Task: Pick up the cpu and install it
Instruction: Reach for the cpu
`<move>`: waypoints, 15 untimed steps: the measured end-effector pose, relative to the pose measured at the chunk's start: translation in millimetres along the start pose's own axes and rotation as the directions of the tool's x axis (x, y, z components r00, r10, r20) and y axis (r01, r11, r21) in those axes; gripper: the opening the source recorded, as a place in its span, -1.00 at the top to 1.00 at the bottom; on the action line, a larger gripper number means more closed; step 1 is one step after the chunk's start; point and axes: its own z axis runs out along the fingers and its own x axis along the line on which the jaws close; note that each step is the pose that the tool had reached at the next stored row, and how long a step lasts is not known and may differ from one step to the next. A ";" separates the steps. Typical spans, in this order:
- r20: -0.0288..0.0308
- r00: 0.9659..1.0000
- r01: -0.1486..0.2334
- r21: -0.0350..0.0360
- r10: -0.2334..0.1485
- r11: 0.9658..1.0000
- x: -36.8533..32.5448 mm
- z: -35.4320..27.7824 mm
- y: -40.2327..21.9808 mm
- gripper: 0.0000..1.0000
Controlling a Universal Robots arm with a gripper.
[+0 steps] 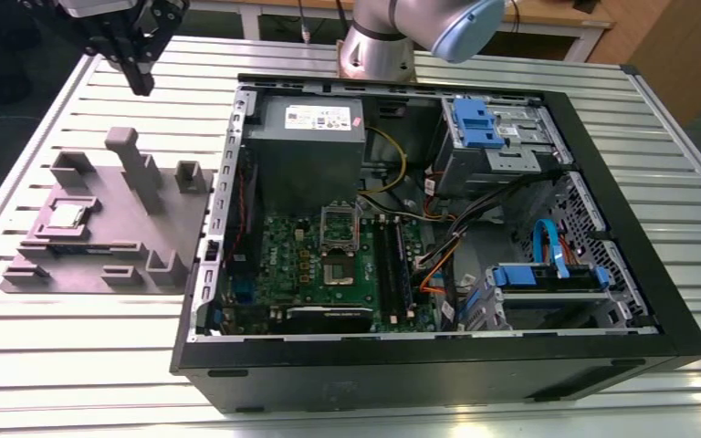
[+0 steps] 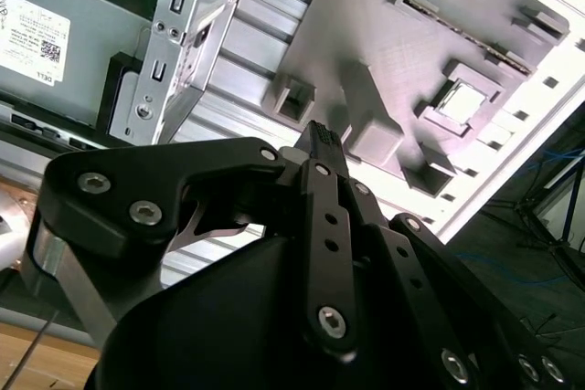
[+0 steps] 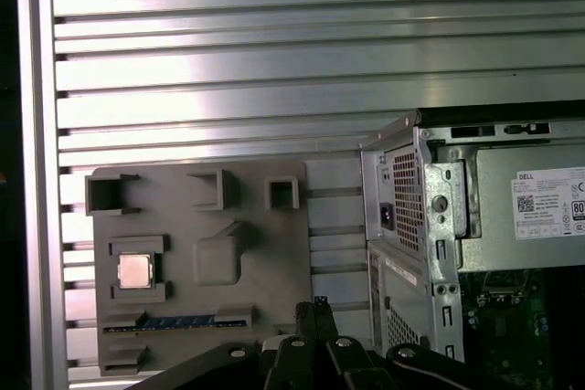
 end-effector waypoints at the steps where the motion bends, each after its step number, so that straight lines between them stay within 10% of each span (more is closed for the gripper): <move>1: 0.000 1.000 0.000 0.000 0.000 1.000 0.3 0.0 0.0 0.80; 15: 0.000 1.000 0.000 0.000 0.000 1.000 5.0 0.0 -0.4 0.80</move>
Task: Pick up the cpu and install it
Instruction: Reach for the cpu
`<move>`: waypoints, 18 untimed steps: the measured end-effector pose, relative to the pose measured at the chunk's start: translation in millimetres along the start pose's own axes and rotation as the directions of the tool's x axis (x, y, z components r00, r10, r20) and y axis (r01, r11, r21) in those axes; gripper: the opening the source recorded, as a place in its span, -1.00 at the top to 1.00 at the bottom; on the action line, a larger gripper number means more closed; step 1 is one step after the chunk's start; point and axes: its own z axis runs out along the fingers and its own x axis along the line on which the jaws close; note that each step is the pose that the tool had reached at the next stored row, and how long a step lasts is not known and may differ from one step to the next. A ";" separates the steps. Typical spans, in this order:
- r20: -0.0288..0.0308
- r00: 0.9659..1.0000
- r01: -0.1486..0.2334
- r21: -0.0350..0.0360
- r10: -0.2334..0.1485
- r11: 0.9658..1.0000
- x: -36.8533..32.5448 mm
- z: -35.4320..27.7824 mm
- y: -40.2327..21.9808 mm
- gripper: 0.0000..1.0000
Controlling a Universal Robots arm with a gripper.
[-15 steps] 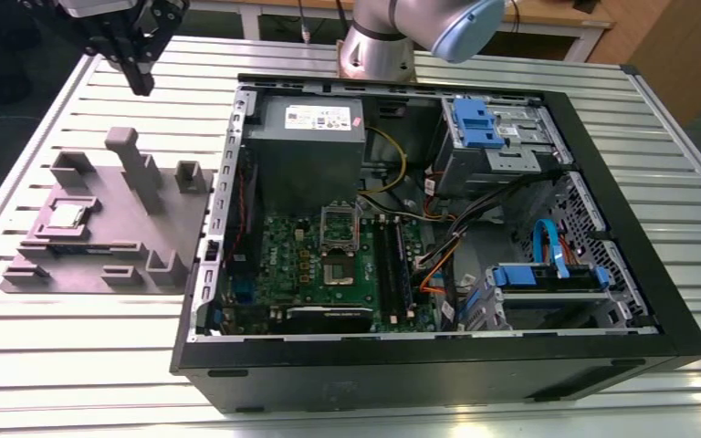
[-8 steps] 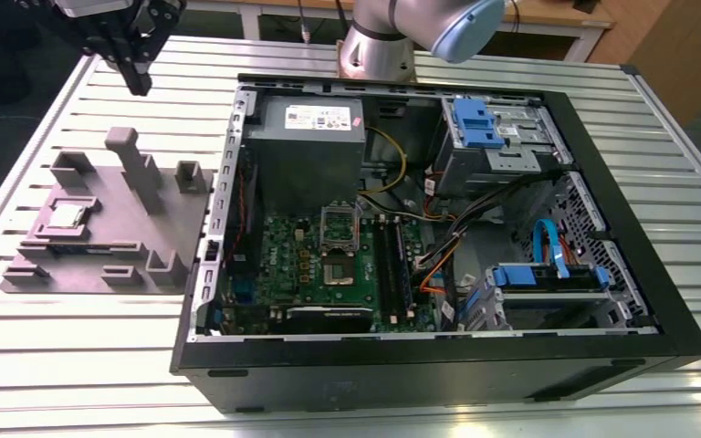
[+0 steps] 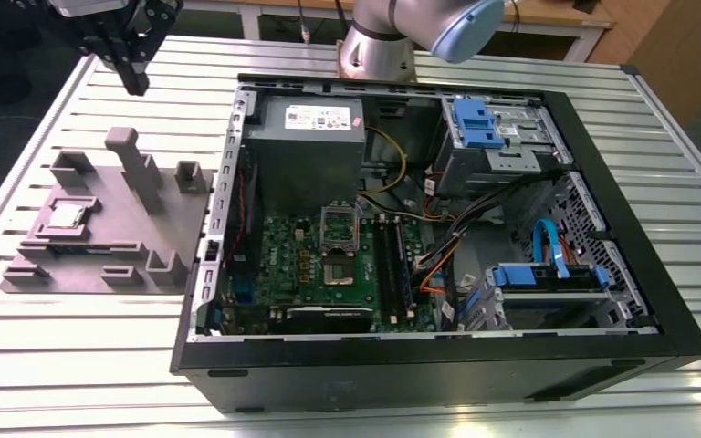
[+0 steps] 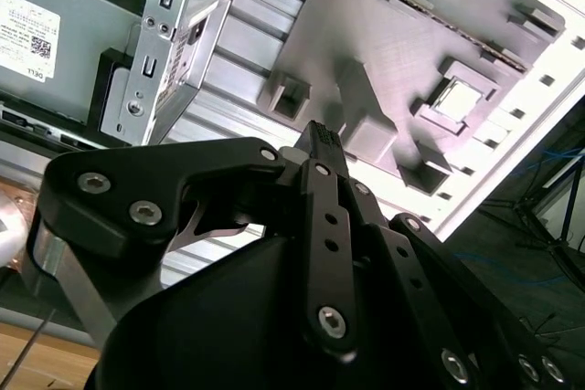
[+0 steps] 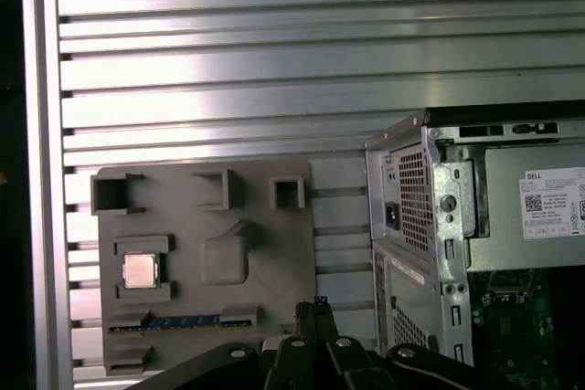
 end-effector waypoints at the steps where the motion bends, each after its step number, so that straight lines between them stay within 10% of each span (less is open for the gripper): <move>1: 0.000 1.000 0.000 0.000 0.000 1.000 0.2 0.0 0.0 0.80; 18: 0.000 1.000 0.000 0.000 0.000 1.000 7.1 0.0 -0.5 0.80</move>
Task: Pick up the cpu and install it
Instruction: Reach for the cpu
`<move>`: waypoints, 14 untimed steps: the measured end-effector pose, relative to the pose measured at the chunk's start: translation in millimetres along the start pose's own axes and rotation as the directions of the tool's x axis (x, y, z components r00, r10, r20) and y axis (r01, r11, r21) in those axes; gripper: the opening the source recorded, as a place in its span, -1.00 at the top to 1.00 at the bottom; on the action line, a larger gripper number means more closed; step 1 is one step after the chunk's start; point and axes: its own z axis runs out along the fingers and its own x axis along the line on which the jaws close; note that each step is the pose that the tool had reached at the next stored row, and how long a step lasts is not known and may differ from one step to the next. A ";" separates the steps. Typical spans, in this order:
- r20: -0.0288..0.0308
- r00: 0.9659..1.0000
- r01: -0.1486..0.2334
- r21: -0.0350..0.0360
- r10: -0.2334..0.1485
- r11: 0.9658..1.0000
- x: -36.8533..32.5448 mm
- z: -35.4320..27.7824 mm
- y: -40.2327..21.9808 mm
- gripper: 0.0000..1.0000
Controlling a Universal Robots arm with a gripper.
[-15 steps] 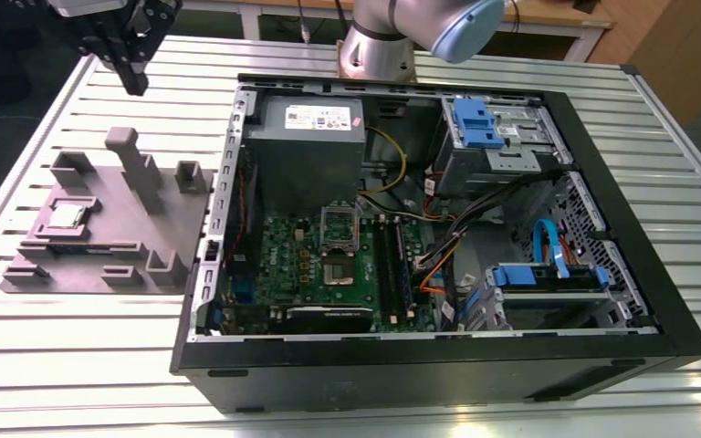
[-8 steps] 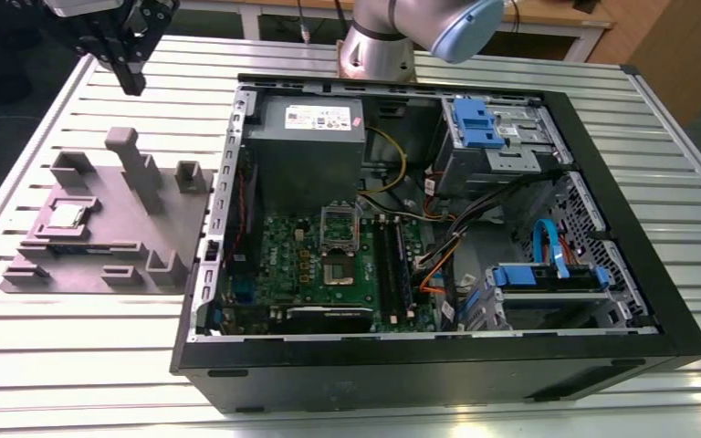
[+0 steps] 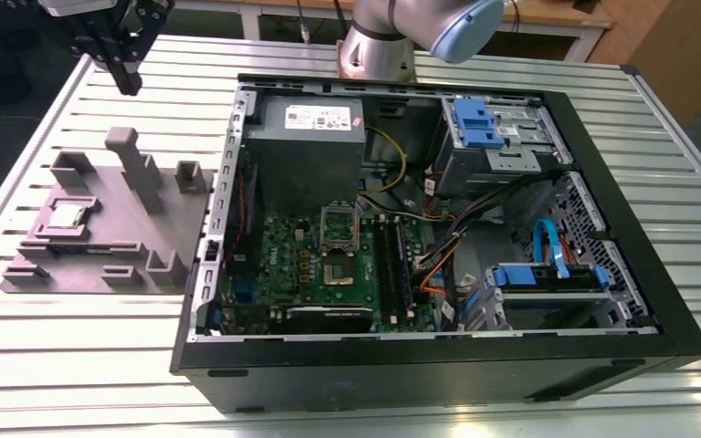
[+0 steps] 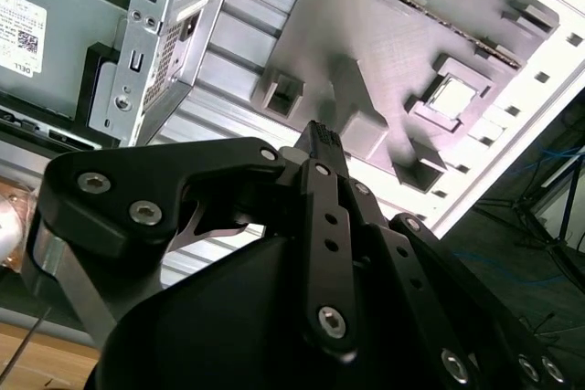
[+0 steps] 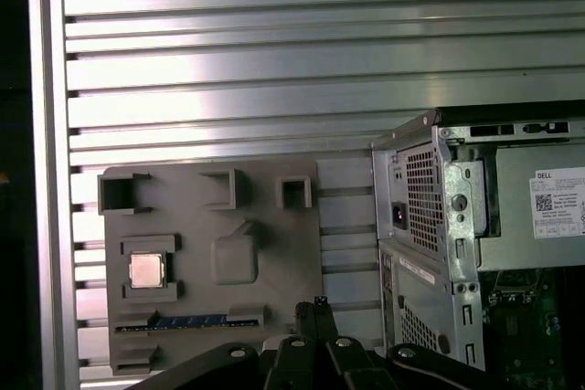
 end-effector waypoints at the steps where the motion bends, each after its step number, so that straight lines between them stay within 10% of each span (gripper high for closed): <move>1: 0.000 1.000 0.000 0.000 0.000 1.000 0.9 0.0 -0.1 0.80; 14: 0.000 1.000 0.000 0.000 0.000 1.000 14.3 0.2 -1.1 0.80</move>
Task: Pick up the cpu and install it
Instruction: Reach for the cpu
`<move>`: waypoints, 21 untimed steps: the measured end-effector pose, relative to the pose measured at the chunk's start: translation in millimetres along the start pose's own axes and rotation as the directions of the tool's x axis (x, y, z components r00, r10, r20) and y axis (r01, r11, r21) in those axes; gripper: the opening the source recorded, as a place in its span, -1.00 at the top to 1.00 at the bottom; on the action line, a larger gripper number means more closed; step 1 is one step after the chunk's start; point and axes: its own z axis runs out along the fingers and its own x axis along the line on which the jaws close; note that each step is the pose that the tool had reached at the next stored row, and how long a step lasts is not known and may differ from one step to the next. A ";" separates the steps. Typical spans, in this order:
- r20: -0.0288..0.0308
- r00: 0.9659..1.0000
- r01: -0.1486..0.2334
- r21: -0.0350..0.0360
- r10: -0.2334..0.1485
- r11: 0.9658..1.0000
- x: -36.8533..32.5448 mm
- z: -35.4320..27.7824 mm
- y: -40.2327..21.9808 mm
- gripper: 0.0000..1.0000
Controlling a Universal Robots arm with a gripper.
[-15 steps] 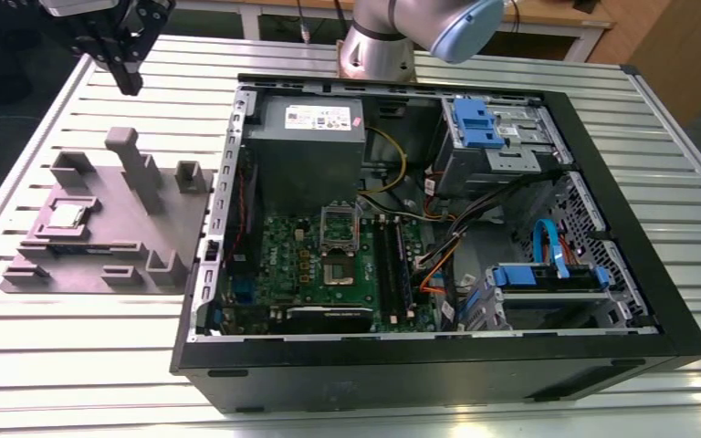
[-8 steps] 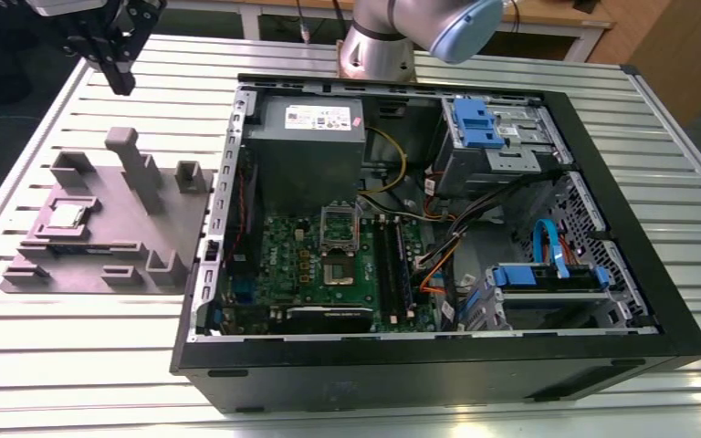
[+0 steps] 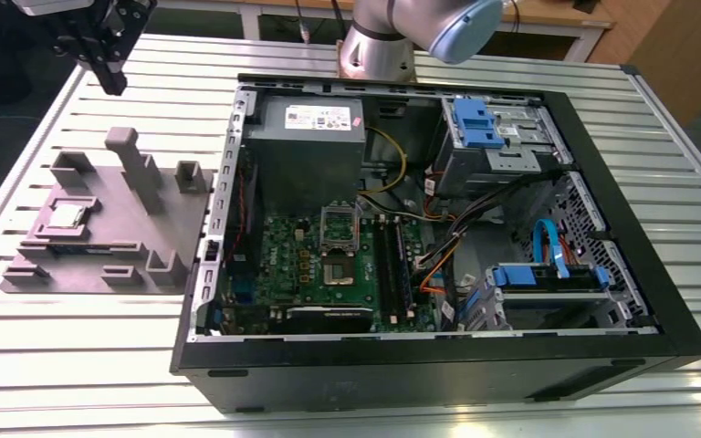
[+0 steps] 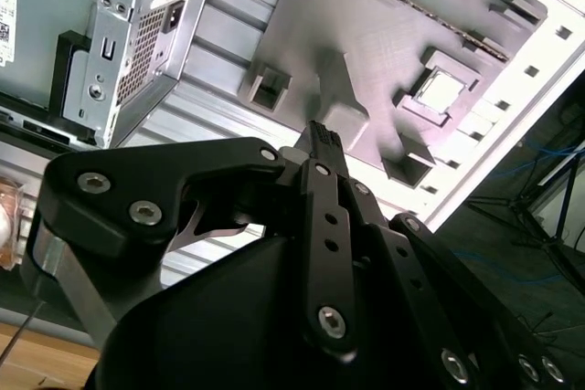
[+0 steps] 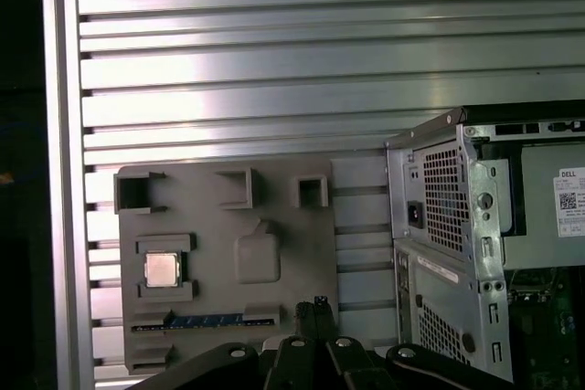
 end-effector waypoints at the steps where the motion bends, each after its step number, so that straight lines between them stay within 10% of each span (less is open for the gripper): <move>1: 0.000 1.000 0.000 0.000 0.000 1.000 0.6 0.0 0.0 0.80; 18: 0.000 1.000 0.000 0.000 0.000 1.000 6.3 0.1 -0.5 0.80; 21: 0.000 1.000 0.000 0.000 0.000 1.000 16.0 0.5 -1.2 0.80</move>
